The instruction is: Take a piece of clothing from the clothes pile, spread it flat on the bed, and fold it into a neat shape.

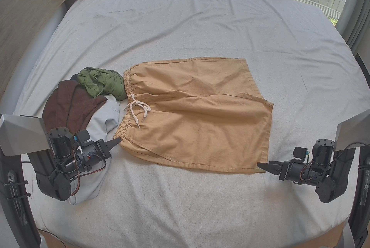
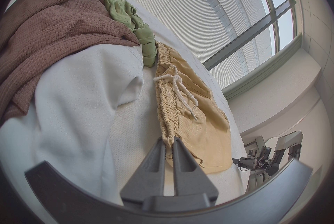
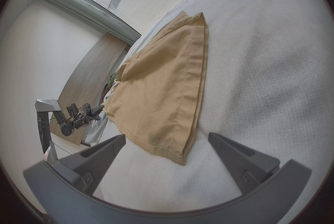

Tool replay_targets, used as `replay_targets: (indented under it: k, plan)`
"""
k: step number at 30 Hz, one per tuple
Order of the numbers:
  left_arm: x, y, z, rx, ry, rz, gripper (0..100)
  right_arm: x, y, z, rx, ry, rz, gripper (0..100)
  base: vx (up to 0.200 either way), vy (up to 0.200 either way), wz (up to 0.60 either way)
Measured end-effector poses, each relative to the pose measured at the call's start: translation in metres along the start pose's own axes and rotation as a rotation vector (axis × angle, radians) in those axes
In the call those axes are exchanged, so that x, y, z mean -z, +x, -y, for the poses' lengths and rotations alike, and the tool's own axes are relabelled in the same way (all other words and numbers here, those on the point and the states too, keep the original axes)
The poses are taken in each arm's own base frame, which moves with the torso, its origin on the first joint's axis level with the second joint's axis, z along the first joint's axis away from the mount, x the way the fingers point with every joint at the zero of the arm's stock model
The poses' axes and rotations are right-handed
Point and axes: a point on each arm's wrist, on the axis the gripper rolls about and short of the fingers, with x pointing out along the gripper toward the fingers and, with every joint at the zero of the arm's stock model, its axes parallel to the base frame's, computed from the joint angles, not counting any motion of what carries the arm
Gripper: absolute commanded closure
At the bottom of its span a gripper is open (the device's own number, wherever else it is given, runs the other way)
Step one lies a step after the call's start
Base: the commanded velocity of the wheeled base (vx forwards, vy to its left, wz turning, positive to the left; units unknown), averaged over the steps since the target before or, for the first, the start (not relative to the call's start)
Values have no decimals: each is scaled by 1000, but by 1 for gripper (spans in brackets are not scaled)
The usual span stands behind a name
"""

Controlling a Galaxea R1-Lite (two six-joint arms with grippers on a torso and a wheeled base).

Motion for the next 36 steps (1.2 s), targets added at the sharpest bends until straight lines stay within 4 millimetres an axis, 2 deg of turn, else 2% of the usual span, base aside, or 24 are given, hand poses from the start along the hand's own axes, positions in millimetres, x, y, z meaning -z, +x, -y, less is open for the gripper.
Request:
replay_targets:
  k: [20, 21, 36]
  plan:
    - [-1, 1, -1, -3, 0, 6, 100, 7, 11, -7, -37, 0, -41, 0, 0, 0, 0]
    - [-1, 1, -1, -3, 0, 6, 100, 8, 12, -7, -37, 0, -41, 100, 0, 0, 0]
    - [0, 1, -3, -5, -2, 3, 100, 4, 14, -3, -27, 31, -24, 100, 0, 0, 0]
